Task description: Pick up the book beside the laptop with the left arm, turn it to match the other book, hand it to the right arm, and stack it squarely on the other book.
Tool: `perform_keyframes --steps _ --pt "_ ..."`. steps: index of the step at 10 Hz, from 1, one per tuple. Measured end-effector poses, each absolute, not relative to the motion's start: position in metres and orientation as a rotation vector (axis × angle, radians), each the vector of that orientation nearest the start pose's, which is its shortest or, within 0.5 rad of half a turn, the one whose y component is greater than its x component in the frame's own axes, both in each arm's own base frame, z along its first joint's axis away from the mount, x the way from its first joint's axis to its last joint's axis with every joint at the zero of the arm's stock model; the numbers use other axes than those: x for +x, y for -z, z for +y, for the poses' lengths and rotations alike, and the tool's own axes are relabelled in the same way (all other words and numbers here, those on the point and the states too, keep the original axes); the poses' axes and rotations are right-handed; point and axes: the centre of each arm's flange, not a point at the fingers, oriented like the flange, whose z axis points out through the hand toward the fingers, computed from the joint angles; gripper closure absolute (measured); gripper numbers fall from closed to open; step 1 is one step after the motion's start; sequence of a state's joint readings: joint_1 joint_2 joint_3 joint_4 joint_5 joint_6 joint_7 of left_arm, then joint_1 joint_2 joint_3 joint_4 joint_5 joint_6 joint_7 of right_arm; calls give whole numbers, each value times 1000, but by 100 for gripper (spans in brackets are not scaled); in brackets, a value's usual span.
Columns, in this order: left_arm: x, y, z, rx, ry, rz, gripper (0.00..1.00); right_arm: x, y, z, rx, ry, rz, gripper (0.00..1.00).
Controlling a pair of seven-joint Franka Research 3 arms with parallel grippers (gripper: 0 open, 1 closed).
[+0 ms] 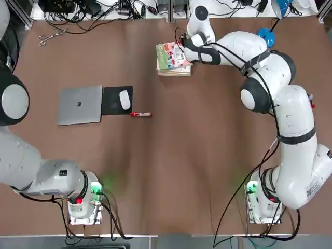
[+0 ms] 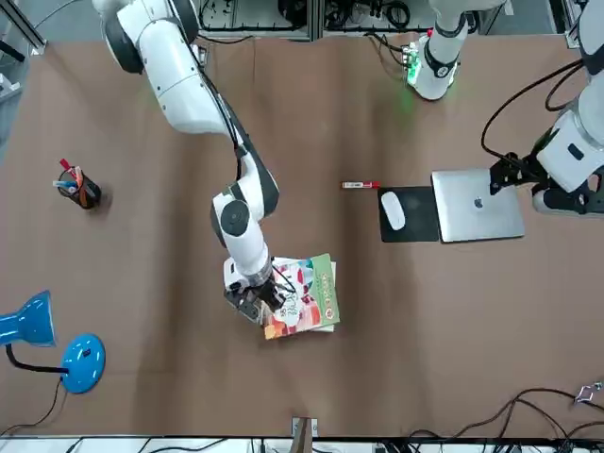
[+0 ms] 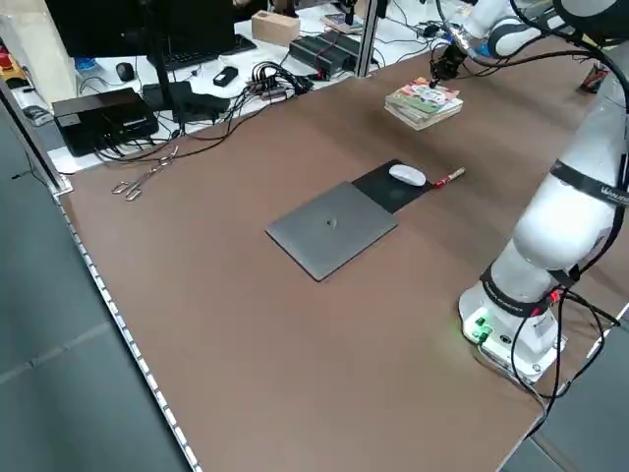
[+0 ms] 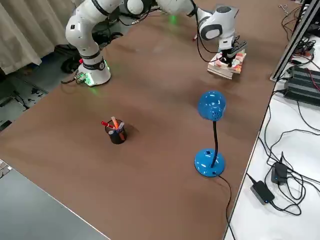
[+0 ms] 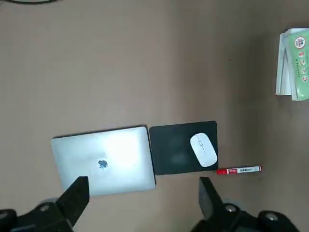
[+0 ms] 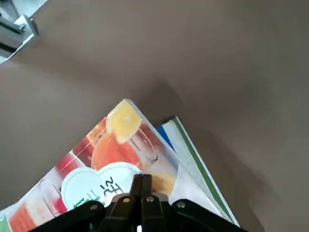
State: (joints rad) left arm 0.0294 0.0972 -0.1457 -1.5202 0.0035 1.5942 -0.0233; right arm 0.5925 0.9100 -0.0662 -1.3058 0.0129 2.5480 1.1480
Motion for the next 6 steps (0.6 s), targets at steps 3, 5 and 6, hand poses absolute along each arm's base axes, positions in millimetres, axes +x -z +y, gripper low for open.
perform_keyframes --steps 3,5,6 --pt "582 -596 -65 -3147 -36 151 0 659 -226 404 -2724 367 988 100" --pt "582 -595 -65 -3147 -38 151 0 655 -226 407 -2702 360 1050 100" --pt "583 -594 -65 -3147 -40 151 0 652 -226 409 -2697 355 1071 100"
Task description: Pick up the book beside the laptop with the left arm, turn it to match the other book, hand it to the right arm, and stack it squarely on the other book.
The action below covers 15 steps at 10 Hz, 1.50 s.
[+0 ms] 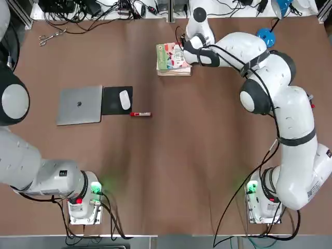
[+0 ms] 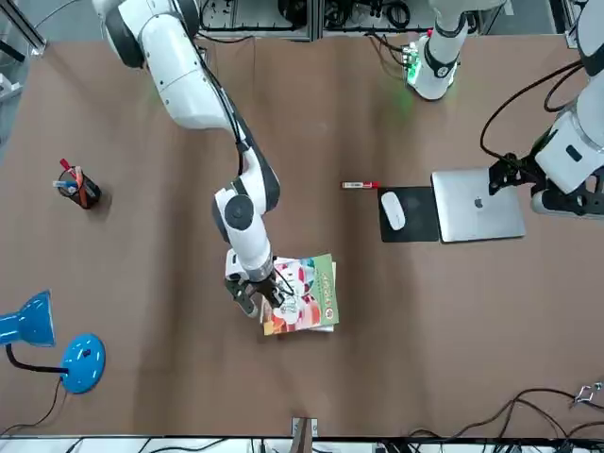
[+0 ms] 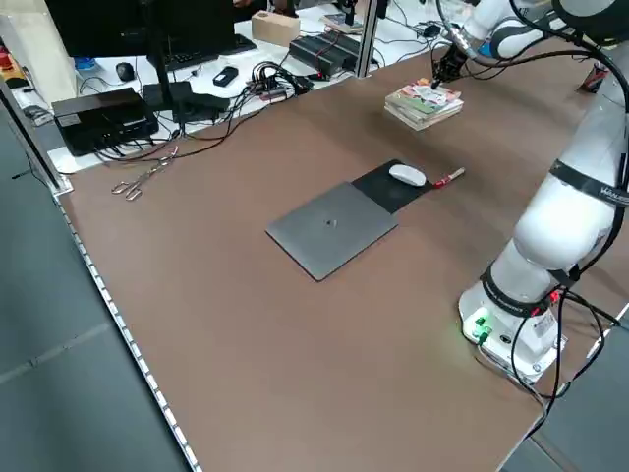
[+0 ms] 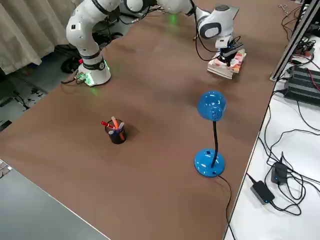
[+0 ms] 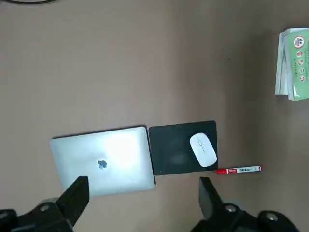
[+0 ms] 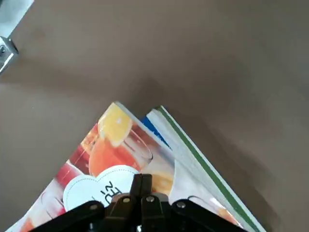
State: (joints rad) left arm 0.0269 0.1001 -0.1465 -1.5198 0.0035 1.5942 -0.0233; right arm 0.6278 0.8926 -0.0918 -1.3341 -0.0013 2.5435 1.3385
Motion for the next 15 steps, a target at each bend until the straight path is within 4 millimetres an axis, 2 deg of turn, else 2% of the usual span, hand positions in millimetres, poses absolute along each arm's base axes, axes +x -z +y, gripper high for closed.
perform_keyframes --steps 5,10,15 --pt "584 -600 -66 -3149 -16 152 0 647 -225 412 -2659 338 1161 100" --pt "586 -597 -66 -3149 -23 152 0 647 -225 411 -2623 327 1232 100" --pt "586 -598 -67 -3150 -20 156 0 638 -226 403 -2631 305 1265 100"
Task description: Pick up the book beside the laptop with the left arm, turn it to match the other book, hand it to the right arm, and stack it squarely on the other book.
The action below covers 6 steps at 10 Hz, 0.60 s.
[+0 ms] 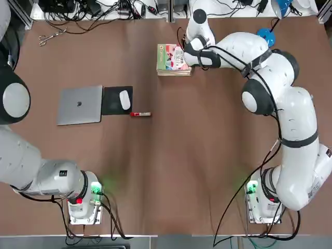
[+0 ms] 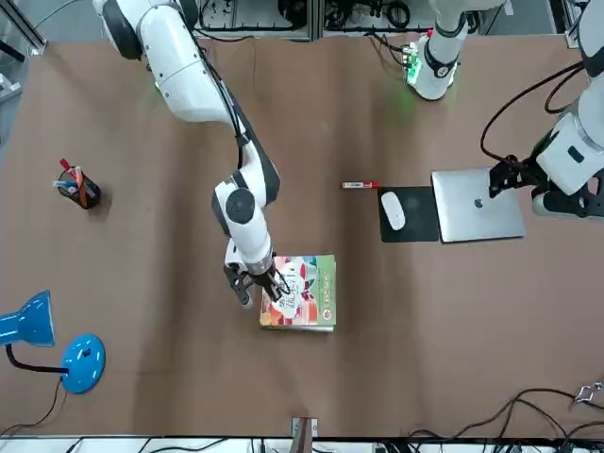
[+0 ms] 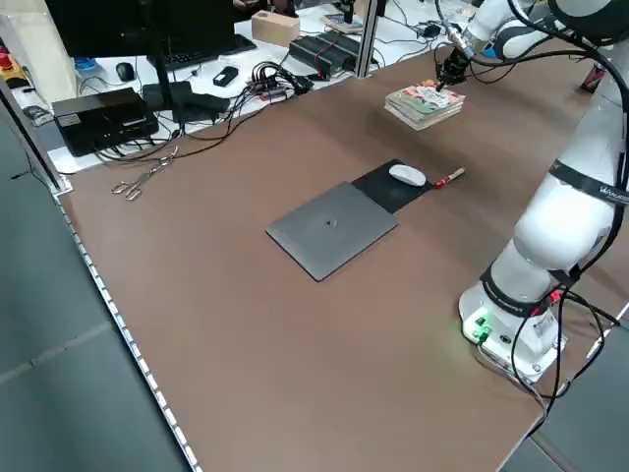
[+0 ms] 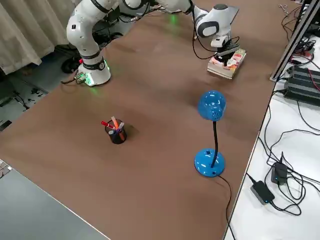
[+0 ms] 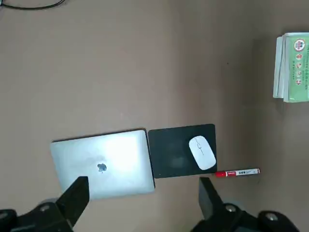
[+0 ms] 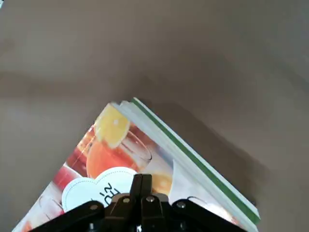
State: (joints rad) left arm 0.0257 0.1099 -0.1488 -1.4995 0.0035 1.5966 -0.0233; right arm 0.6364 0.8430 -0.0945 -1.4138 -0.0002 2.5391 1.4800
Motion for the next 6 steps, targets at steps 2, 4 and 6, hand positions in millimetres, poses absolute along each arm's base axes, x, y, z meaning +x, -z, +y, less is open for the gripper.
perform_keyframes --steps 2,4,6 --pt "586 -599 -68 -3150 -19 158 0 636 -226 402 -2631 300 1273 100" --pt "586 -599 -68 -3150 -19 158 0 636 -226 402 -2622 298 1290 100" --pt "586 -599 -68 -3150 -19 158 0 636 -226 402 -2623 295 1295 96"
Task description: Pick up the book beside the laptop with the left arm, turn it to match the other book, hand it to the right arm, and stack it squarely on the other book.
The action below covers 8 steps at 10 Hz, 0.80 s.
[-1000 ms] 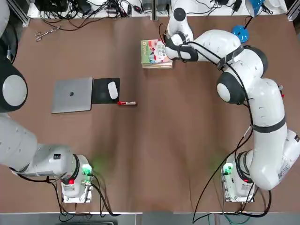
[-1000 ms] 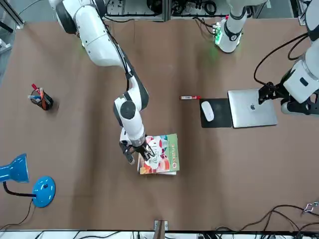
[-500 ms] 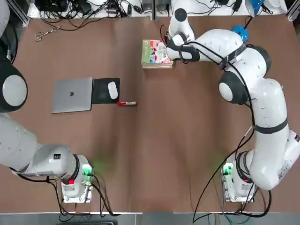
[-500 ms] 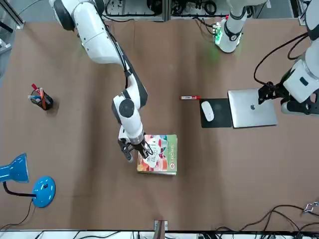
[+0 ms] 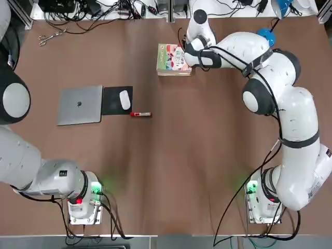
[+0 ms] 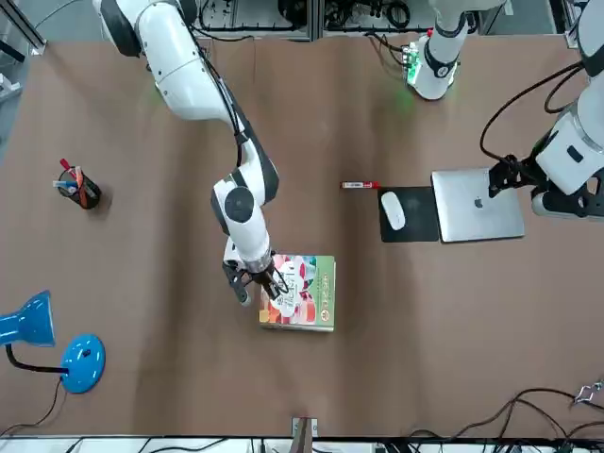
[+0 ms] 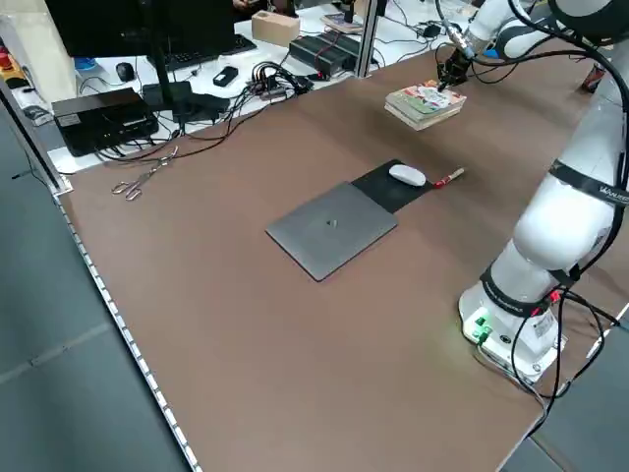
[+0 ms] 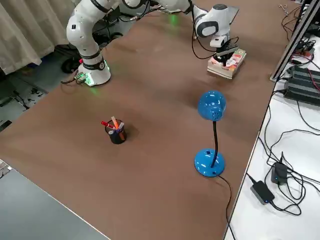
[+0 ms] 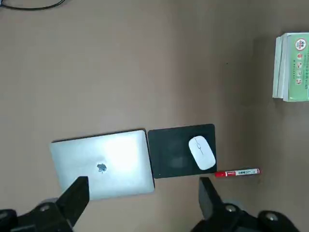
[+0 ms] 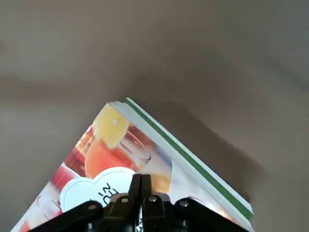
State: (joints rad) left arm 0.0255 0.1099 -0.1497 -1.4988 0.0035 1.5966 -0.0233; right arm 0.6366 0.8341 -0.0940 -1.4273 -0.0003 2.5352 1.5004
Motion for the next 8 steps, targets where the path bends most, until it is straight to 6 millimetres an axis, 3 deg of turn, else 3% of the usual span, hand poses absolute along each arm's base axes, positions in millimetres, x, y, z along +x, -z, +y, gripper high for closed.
perform_keyframes --steps 3,8 --pt "586 -598 -68 -3150 -19 158 0 633 -226 406 -2633 286 1290 91" --pt "586 -598 -68 -3150 -19 158 0 624 -231 416 -2656 252 1284 96"
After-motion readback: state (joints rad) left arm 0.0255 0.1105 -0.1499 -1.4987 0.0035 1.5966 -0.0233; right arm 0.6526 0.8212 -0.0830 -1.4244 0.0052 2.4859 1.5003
